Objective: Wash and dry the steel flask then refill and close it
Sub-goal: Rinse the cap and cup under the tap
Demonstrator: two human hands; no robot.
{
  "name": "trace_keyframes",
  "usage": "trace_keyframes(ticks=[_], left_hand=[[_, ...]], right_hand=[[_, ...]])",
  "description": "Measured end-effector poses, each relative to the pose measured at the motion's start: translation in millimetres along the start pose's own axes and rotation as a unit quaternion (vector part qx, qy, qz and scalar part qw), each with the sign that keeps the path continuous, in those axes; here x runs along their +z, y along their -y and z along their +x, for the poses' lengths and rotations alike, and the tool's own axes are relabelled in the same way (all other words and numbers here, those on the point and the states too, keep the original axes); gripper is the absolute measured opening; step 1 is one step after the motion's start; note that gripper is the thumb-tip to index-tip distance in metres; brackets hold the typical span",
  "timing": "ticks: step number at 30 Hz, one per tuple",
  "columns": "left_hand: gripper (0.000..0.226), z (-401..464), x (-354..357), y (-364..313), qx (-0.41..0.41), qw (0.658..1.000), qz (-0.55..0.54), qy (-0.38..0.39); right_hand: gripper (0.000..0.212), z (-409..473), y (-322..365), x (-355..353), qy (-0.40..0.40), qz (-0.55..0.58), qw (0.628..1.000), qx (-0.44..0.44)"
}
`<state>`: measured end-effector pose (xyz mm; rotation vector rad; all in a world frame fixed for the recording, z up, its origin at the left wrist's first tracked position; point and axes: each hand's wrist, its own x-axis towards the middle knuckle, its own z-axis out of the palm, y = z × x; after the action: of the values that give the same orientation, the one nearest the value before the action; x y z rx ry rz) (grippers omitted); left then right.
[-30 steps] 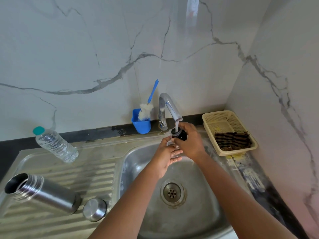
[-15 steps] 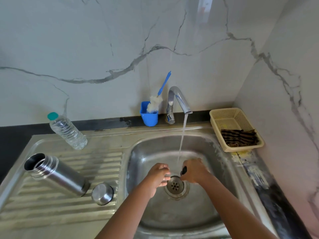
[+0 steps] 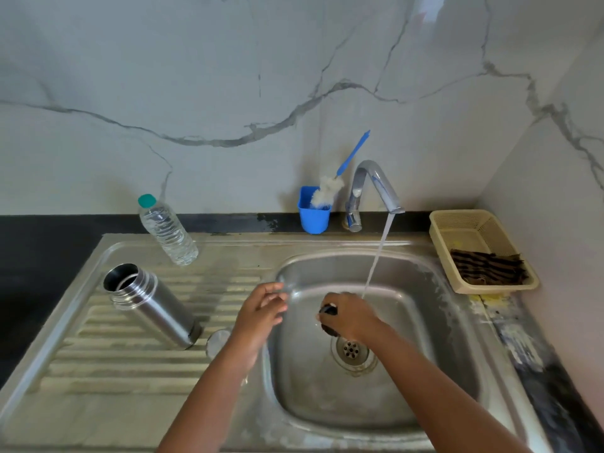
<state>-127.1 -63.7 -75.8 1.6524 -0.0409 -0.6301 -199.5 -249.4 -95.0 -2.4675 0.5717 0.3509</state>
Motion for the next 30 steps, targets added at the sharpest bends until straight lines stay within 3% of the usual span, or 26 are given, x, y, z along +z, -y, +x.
trace_keyframes(ticks=[3, 7, 10, 16, 24, 30], left_hand=[[0.019, 0.4, -28.3, -1.1, 0.041, 0.997, 0.047, -0.052], [0.019, -6.0, -55.2, 0.9, 0.074, 0.992, 0.088, -0.062], [0.022, -11.1, -69.5, 9.3, 0.080, 0.986, 0.135, -0.060], [0.026, -19.9, -86.0, 19.3, 0.103, 0.966, 0.235, -0.037], [0.044, -17.1, -94.3, 33.0, 0.096, 0.935, 0.341, -0.014], [0.061, -13.3, -93.6, 37.6, 0.100, 0.910, 0.403, 0.004]], right_hand=[[0.022, 11.9, 37.3, 2.2, -0.030, 0.056, 0.995, -0.070], [0.039, 28.0, 83.7, 12.6, -0.051, 0.109, 0.981, -0.150], [0.052, 44.0, 105.2, 26.8, -0.020, 0.116, 0.977, -0.176], [0.044, 60.9, 124.1, 48.4, -0.030, 0.173, 0.968, -0.181], [0.042, 70.7, 138.9, 77.3, -0.019, 0.149, 0.966, -0.208], [0.057, 74.9, 138.6, 82.4, -0.005, 0.127, 0.969, -0.210]])
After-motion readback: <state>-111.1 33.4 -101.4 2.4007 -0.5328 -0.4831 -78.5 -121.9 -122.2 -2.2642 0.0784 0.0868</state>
